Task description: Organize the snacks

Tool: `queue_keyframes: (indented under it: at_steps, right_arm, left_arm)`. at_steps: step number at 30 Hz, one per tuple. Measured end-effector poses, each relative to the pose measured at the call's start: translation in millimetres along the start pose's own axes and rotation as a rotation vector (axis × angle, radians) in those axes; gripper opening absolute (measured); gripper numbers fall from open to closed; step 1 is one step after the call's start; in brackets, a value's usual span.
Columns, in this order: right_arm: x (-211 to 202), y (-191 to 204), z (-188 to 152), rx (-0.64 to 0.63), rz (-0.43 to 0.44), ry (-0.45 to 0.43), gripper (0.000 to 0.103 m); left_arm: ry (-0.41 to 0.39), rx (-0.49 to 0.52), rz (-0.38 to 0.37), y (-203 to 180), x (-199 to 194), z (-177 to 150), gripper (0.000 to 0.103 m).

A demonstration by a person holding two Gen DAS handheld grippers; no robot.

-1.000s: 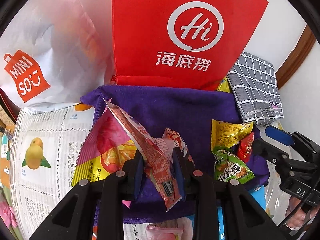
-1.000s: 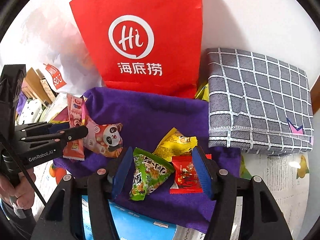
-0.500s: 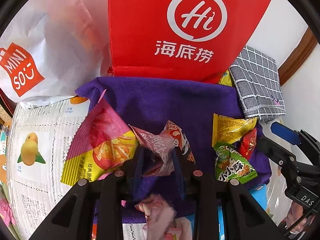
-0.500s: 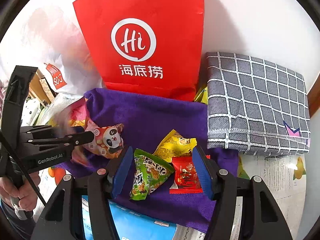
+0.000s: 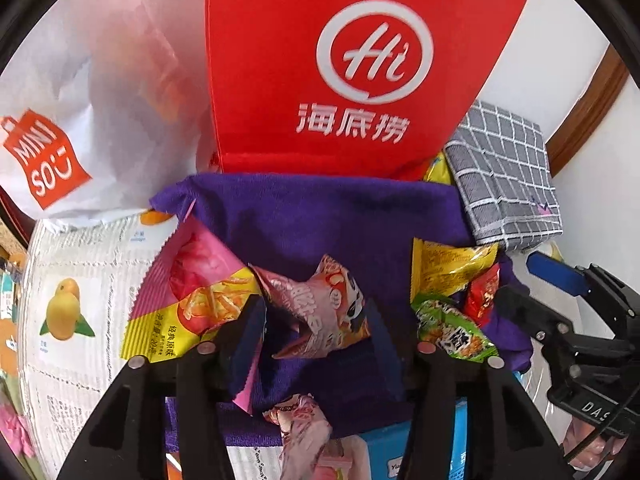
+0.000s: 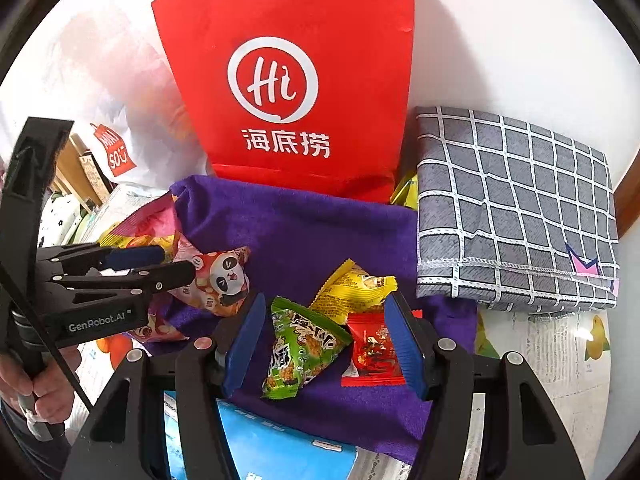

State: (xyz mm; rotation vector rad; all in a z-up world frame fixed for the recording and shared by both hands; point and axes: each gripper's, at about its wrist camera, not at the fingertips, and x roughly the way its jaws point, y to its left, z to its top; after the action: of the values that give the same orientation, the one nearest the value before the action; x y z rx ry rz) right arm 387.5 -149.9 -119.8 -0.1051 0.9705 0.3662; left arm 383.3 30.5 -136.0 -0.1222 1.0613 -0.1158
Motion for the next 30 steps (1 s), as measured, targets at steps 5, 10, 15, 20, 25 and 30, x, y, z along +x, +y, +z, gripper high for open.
queue_keyframes:
  at_steps: [5,10,15,20,25,30]
  right_arm:
    - [-5,5,-1,-0.011,0.001,-0.013,0.061]
    - [-8,10,-1,-0.022,0.001,-0.019,0.061]
    - [-11,13,-2,-0.026,0.001,-0.024,0.061]
    - [-16,17,-2,-0.032,0.004,-0.036,0.061]
    - [-25,20,-2,-0.030,0.013,-0.055,0.062]
    - [-33,38,-4,-0.064,0.097,-0.086,0.061]
  left_arm:
    - [-0.070,-0.002,0.039,2,-14,3,0.058]
    - [-0.090,-0.028,0.014,5,-23,6,0.058]
    - [-0.112,-0.042,-0.004,8,-30,6,0.058]
    - [-0.131,-0.057,-0.007,12,-37,8,0.058]
    - [-0.137,-0.074,-0.008,18,-41,10,0.058]
    - [-0.142,-0.115,0.000,31,-45,12,0.058]
